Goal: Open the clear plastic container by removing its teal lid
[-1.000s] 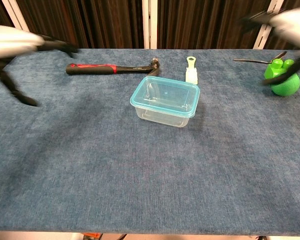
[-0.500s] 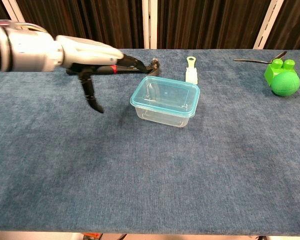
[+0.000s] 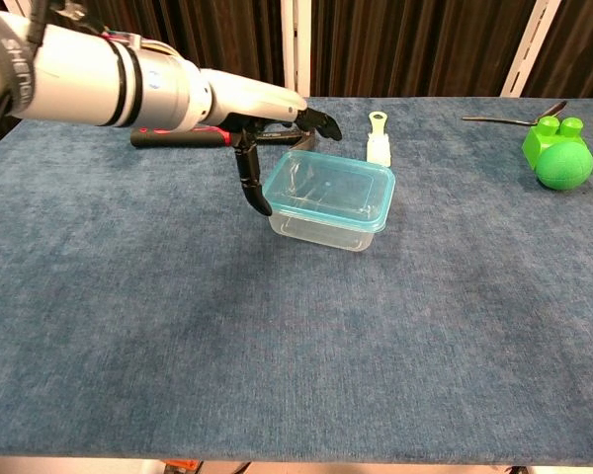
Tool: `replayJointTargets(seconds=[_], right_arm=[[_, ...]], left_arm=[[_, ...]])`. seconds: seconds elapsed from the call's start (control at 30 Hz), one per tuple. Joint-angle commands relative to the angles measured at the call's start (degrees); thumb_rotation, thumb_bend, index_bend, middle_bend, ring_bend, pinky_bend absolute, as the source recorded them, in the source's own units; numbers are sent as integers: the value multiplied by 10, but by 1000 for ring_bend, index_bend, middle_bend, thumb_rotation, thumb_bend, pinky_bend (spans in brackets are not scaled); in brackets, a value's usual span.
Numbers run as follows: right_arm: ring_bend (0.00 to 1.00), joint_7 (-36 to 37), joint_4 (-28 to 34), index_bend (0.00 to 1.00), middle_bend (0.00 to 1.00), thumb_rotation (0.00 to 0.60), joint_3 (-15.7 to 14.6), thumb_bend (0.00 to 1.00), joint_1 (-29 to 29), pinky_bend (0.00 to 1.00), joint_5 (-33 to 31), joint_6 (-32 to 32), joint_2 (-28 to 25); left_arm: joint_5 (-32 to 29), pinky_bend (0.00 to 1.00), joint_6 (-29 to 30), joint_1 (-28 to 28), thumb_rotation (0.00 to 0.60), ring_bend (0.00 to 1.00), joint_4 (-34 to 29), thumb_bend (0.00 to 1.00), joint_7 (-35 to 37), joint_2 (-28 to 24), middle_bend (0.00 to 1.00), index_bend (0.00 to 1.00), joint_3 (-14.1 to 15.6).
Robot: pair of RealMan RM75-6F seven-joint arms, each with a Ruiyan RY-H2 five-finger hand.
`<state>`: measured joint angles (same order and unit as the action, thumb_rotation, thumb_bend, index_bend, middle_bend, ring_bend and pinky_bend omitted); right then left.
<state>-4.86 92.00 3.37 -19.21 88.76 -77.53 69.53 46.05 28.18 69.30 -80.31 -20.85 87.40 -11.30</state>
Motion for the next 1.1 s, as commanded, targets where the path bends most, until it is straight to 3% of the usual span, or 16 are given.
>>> replayJointTargets(seconds=[0.03,0.2,0.43,0.57,0.8,1.1], right_arm=[[72,6,-5,0,125,600,-2,49,2,235,4,0,1],[72,17,-16,0,125,600,-4,50,2,235,6,4,8],[72,22,-38,0,129,600,-9,50,-9,235,28,13,41],[55,27,-75,0,110,600,-15,49,-23,219,56,16,97],[0,25,-176,0,2,600,-4,39,-53,5,76,20,218],[0,78,-251,0,0,600,0,39,-85,0,98,8,298]], left_arm=[[-46,38,-2,31,600,0,6,0,-10,5,0,0,19],[-97,44,-5,60,600,0,13,0,-8,11,0,0,41],[-118,54,-9,81,600,0,34,0,3,27,0,0,61],[-122,70,-17,92,600,0,46,0,9,34,4,0,70],[-129,129,7,98,600,88,54,0,16,51,166,67,83],[-126,144,48,90,600,91,22,0,16,53,172,72,92]])
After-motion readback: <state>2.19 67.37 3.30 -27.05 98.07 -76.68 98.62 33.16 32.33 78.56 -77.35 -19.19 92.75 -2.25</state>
